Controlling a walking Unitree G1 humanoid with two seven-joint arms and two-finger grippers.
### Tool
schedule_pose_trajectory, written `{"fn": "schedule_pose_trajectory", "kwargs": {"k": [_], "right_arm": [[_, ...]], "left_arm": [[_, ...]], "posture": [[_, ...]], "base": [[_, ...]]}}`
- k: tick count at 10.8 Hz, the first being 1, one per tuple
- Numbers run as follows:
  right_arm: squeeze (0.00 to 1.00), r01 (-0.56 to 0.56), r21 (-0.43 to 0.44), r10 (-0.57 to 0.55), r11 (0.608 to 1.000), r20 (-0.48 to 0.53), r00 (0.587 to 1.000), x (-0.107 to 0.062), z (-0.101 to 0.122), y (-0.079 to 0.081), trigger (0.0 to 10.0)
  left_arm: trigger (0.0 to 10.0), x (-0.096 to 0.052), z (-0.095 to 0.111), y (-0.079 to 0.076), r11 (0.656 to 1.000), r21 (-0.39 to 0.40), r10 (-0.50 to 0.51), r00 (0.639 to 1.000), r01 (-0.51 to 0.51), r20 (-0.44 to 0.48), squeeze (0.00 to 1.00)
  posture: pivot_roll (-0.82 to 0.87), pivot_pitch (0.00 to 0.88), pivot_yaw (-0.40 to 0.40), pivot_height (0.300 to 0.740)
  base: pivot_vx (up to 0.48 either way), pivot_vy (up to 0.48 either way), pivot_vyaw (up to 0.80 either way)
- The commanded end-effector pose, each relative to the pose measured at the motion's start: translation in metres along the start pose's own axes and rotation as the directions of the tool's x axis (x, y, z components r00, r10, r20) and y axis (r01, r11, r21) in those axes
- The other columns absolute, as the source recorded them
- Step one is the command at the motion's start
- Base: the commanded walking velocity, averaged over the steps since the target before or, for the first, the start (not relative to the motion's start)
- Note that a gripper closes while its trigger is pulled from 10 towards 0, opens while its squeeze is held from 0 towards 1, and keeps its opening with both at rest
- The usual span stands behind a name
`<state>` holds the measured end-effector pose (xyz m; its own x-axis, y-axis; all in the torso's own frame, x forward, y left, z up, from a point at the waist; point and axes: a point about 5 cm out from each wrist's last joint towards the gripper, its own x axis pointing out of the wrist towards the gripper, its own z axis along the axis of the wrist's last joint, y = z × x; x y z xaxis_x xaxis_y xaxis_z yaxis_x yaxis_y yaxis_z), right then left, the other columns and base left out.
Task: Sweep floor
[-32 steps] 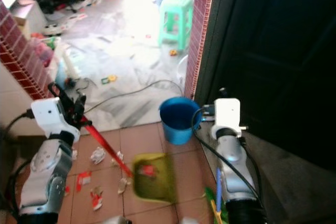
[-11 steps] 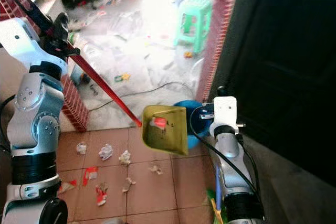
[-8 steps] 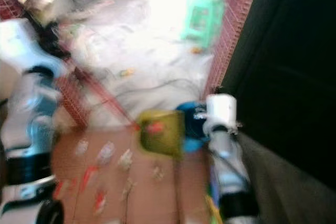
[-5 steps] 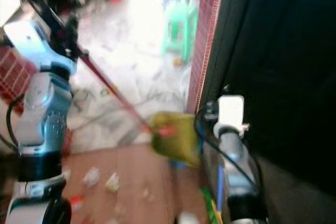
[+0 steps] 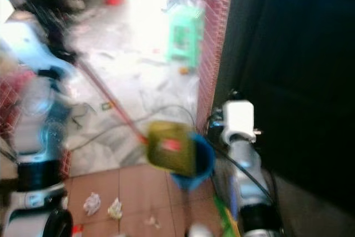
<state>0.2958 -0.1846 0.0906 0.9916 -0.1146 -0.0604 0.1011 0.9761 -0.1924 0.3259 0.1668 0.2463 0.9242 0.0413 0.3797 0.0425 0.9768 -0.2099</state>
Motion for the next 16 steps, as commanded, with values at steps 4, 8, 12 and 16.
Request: {"fn": "schedule_pose_trajectory", "kwargs": {"k": [4, 8, 12, 16], "right_arm": [[0.00, -0.028, -0.003, 0.028, 1.000, 0.050, 0.998, 0.003, 0.012, 0.009, 10.0], [0.00, -0.025, -0.005, 0.025, 1.000, 0.049, 0.998, 0.004, 0.013, 0.009, 10.0], [0.00, -0.020, -0.001, 0.020, 1.000, 0.052, 0.998, 0.005, 0.013, 0.010, 10.0], [0.00, -0.018, 0.001, 0.018, 1.000, 0.053, 0.998, 0.006, 0.013, 0.011, 10.0]], "left_arm": [[10.0, -0.001, 0.013, -0.004, 0.997, 0.082, -0.020, 0.993, 0.011, 0.114, 0.00], [10.0, -0.014, -0.015, -0.046, 0.979, 0.117, -0.178, 0.980, 0.167, 0.091, 0.00], [10.0, -0.024, -0.015, -0.099, 0.882, 0.200, -0.457, 0.879, 0.427, 0.137, 0.00], [10.0, -0.066, -0.011, -0.163, 0.501, 0.328, -0.859, 0.505, 0.801, 0.077, 0.00]], "posture": [[-0.08, 0.000, 0.031, 0.740], [-0.09, 0.000, 0.025, 0.740], [-0.09, 0.000, 0.031, 0.740], [-0.09, 0.000, 0.030, 0.740]], "base": [[0.092, 0.000, 0.00], [0.000, 0.000, 0.00], [0.000, 0.000, 0.00], [0.000, 0.000, 0.00]]}}
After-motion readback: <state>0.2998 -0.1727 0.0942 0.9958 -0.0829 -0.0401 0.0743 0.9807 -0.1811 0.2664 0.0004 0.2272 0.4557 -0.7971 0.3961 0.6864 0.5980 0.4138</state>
